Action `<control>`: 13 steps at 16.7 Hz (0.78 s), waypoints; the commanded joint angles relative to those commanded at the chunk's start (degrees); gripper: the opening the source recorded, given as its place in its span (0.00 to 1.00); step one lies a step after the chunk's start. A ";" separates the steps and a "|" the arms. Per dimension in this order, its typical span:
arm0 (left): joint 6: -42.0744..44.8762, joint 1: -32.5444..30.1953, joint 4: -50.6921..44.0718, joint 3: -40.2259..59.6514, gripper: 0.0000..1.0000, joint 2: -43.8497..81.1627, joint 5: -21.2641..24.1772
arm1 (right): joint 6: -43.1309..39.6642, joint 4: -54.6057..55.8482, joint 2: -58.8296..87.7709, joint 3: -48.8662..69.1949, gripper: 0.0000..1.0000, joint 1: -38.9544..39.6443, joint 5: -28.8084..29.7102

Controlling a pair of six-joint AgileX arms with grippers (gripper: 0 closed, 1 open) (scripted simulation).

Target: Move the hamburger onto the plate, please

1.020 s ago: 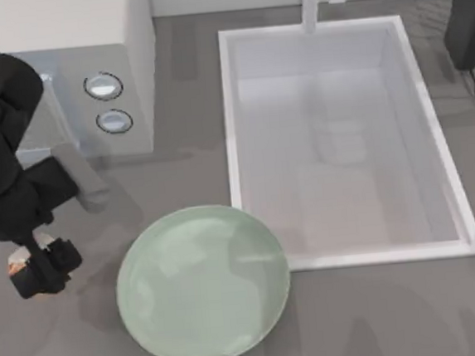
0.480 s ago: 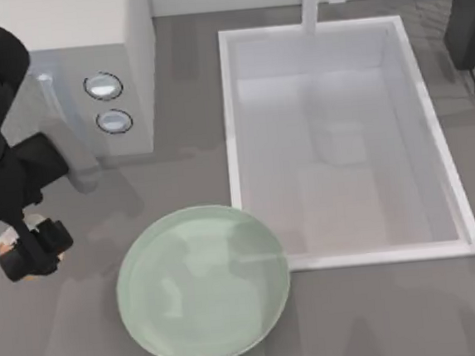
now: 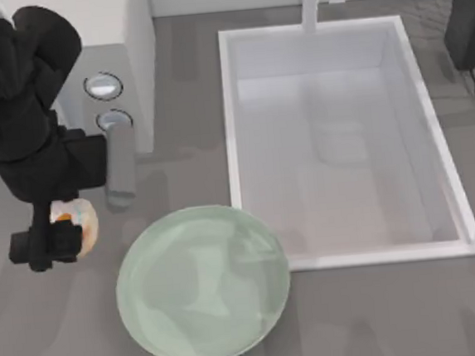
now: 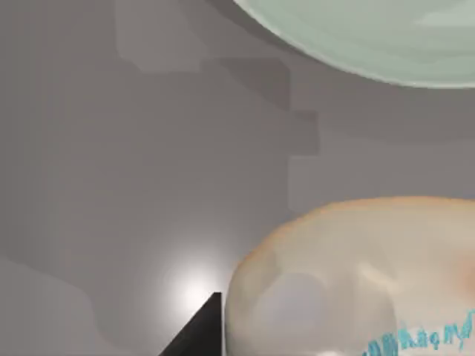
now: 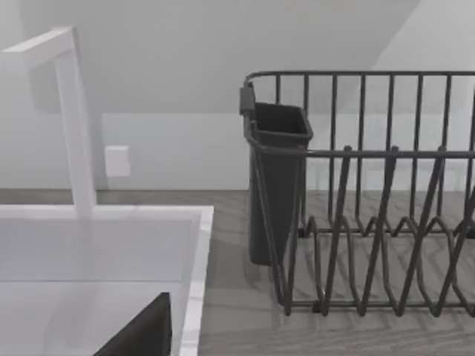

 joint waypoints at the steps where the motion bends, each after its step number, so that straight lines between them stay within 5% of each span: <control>1: 4.78 -1.31 -0.10 0.70 0.00 0.82 -0.01 | 0.00 0.00 0.00 0.00 1.00 0.00 0.00; 13: 63.68 -18.76 -0.38 6.71 0.00 8.94 0.24 | 0.00 0.00 0.00 0.00 1.00 0.00 0.00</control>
